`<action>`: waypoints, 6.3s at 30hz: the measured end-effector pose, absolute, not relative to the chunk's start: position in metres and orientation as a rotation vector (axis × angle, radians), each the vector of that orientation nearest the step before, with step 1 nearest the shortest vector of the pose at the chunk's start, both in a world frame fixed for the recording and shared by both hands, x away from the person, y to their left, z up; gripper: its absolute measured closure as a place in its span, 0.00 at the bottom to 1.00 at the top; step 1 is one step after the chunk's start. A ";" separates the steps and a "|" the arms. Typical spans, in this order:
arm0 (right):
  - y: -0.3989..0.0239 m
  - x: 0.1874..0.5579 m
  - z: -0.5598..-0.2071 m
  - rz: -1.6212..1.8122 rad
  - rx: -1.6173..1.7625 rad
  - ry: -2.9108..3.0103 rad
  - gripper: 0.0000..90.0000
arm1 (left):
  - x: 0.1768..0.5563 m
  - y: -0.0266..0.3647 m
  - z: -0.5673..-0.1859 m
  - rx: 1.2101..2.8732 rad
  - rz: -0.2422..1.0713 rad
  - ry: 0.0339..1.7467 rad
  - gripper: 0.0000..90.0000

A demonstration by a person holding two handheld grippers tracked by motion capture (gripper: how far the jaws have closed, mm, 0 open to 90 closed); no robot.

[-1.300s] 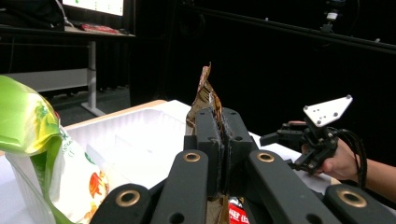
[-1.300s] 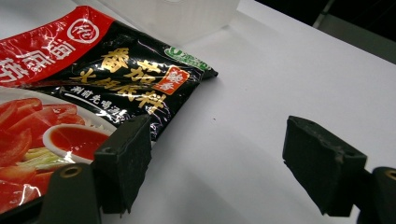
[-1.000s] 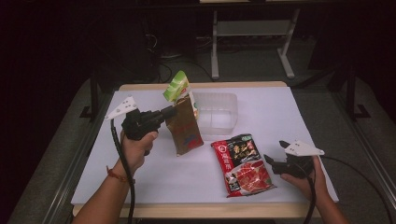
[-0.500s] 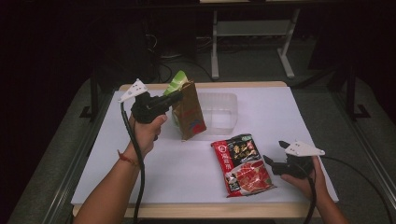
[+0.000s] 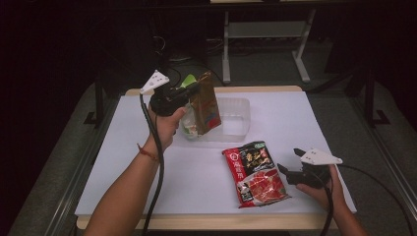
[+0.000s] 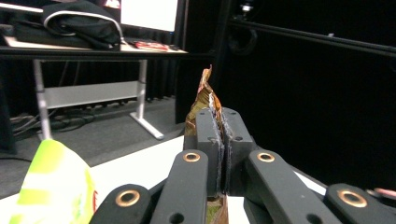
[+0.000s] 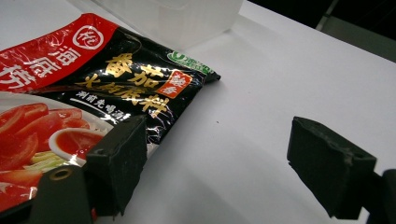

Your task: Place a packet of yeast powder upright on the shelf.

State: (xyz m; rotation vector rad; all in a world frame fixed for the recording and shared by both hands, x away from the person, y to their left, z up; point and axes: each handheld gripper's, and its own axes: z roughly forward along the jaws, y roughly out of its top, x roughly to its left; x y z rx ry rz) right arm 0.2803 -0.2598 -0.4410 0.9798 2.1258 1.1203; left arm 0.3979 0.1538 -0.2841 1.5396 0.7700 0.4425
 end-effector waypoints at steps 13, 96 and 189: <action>-0.261 0.280 -0.442 1.107 0.970 2.134 0.22 | 0.428 0.133 -0.294 1.535 0.499 0.885 0.97; -0.256 0.281 -0.447 1.076 0.962 2.178 0.23 | 0.435 0.112 -0.350 1.695 0.499 0.839 0.87; -0.221 0.284 -0.455 1.227 1.158 2.564 0.17 | 0.339 0.120 -0.437 2.055 0.067 0.489 0.27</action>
